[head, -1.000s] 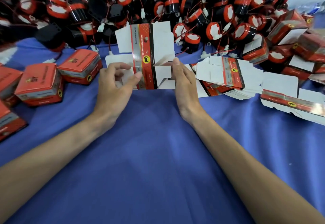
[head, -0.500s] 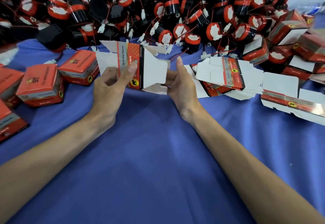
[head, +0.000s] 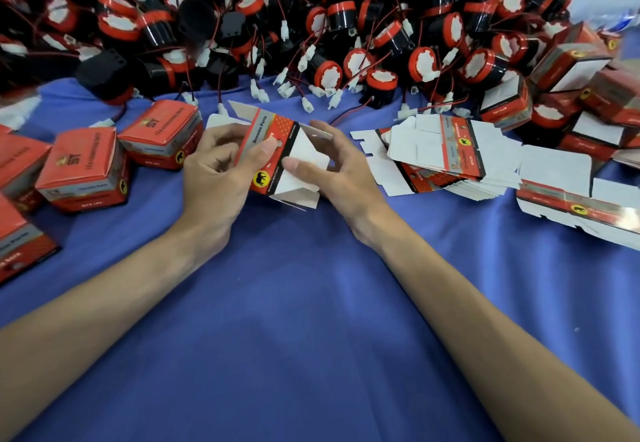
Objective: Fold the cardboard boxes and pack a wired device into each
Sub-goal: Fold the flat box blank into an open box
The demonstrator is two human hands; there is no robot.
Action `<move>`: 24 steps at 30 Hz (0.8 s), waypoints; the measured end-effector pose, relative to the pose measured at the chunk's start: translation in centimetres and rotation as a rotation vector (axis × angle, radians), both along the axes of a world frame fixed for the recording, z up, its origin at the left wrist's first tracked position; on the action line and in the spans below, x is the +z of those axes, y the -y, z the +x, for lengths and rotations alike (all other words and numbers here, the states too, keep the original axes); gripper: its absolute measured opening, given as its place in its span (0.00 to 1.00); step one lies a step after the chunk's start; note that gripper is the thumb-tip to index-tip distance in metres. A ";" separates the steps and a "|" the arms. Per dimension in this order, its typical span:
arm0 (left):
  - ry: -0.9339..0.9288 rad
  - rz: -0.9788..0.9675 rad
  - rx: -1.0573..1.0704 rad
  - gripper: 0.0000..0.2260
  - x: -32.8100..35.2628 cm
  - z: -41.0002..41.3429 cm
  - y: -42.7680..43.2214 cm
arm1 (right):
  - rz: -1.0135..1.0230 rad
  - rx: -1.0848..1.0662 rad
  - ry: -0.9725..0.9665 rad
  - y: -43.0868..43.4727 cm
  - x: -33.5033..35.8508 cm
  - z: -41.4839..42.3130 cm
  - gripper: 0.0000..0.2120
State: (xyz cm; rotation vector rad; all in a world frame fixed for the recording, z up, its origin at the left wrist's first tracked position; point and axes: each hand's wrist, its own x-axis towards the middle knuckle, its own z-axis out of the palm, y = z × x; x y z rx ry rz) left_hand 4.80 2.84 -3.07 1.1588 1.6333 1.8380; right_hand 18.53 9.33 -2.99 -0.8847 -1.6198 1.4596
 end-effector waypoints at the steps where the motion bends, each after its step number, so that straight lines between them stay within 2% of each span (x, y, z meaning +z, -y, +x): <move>1: -0.053 -0.017 0.026 0.05 0.0 -0.1 -0.1 | 0.091 -0.053 0.011 0.2 0.1 -0.1 0.33; 2: -0.117 -0.040 0.056 0.05 0.0 -0.1 -0.1 | 0.211 -0.130 0.024 0.2 0.2 0.0 0.33; 4: -0.261 -0.050 0.112 0.19 -0.3 -0.1 0.2 | 0.548 -0.305 0.087 0.3 0.5 0.2 0.34; 6: -0.403 0.027 0.144 0.29 -0.3 0.3 0.6 | 0.849 -0.391 0.166 0.1 0.6 0.4 0.32; 8: -0.536 0.117 0.168 0.32 0.1 0.8 1.0 | 1.071 -0.367 0.248 -0.1 0.7 0.7 0.29; 10: -0.655 0.201 0.153 0.31 0.5 1.1 1.1 | 1.228 -0.265 0.325 -0.2 0.8 0.8 0.28; 14: -0.846 0.173 0.090 0.28 0.5 1.1 1.7 | 1.292 -0.086 0.427 0.9 0.9 0.6 0.32; 18: -1.202 0.164 -0.025 0.32 1.6 -1.6 1.1 | 1.267 0.000 0.415 1.0 1.4 0.8 0.34; 20: -1.192 0.157 -0.120 0.34 2.1 -2.9 0.4 | 1.241 0.009 0.380 0.9 1.3 0.8 0.34; 24: -0.999 0.146 -0.194 0.34 2.2 -3.0 0.2 | 1.242 -0.136 0.203 1.1 0.6 0.2 0.31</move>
